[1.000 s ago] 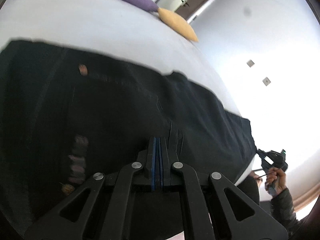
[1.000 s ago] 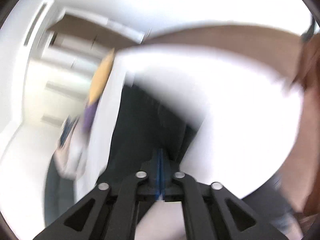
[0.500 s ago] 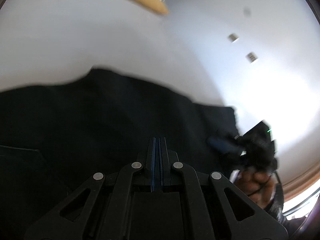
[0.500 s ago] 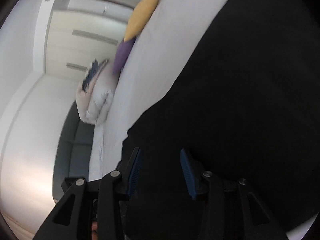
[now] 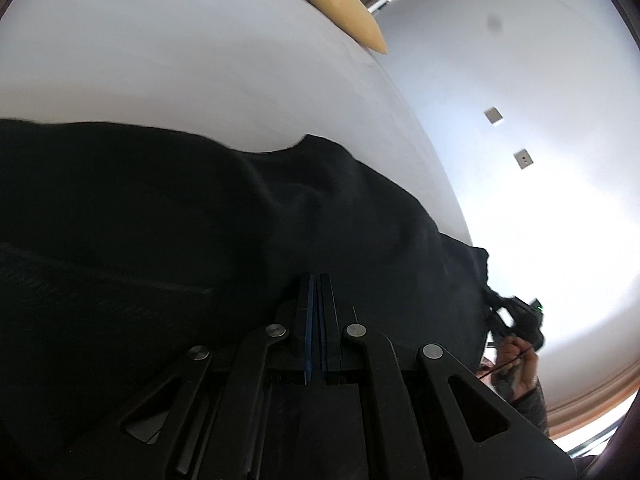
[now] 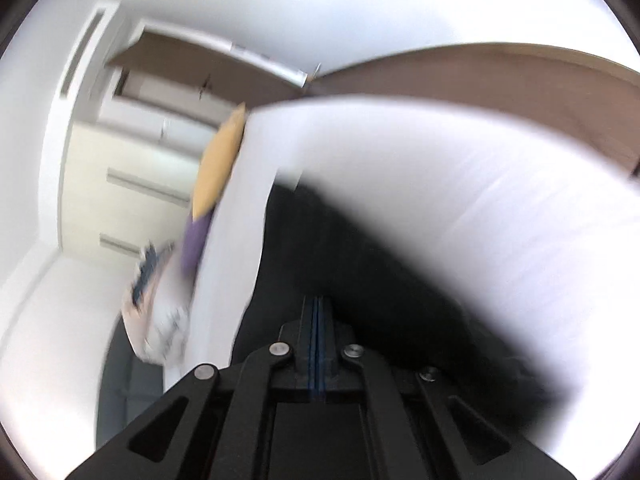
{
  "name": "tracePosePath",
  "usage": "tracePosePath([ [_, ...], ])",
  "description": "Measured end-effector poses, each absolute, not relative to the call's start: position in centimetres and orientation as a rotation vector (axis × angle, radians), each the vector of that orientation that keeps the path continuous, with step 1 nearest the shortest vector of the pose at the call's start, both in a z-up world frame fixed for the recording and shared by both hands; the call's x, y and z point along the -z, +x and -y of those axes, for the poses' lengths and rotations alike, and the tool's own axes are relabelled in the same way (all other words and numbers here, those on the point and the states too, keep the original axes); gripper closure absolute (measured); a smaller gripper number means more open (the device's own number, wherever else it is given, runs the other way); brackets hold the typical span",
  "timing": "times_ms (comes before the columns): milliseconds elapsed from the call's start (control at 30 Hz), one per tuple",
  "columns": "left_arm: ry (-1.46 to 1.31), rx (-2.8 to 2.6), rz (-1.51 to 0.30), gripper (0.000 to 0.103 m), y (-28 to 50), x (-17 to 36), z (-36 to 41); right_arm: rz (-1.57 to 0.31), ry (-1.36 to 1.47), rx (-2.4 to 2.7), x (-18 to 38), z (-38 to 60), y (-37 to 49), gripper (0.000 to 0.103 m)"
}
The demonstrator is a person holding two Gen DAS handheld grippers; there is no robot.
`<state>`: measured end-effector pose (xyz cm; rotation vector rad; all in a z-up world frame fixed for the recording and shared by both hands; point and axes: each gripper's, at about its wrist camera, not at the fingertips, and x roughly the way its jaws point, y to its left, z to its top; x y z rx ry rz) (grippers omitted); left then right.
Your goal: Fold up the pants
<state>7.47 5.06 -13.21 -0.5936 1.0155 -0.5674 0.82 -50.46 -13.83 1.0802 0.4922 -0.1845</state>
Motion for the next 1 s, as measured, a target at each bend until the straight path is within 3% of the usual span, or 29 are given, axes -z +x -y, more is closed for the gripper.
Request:
tracePosePath([
  [33,-0.601,0.558,-1.01,0.101,7.1,13.3,-5.4,-0.477,1.047,0.243,13.0,50.9,-0.3,0.1],
  [100,-0.612,0.556,-1.002,0.101,6.5,13.2,-5.5,-0.405,1.072,0.371,12.3,52.4,-4.1,0.039],
  [133,-0.618,0.557,-0.996,0.101,6.2,13.3,-5.5,-0.337,1.139,0.371,12.4,52.9,-6.2,0.033],
  [600,-0.588,0.564,-0.972,0.101,5.3,13.7,-5.7,-0.369,1.309,0.218,15.4,49.2,-4.9,0.038],
  [667,-0.59,0.568,-0.971,0.101,5.3,13.8,-5.7,-0.37,1.334,0.186,15.7,49.1,-4.3,0.045],
  [933,-0.586,0.568,-0.969,0.101,5.2,13.8,-5.7,-0.343,1.428,0.13,17.3,49.6,-4.0,0.056],
  [1000,-0.585,0.568,-0.968,0.101,5.2,13.8,-5.6,-0.341,1.424,0.13,17.6,49.8,-3.8,0.066],
])
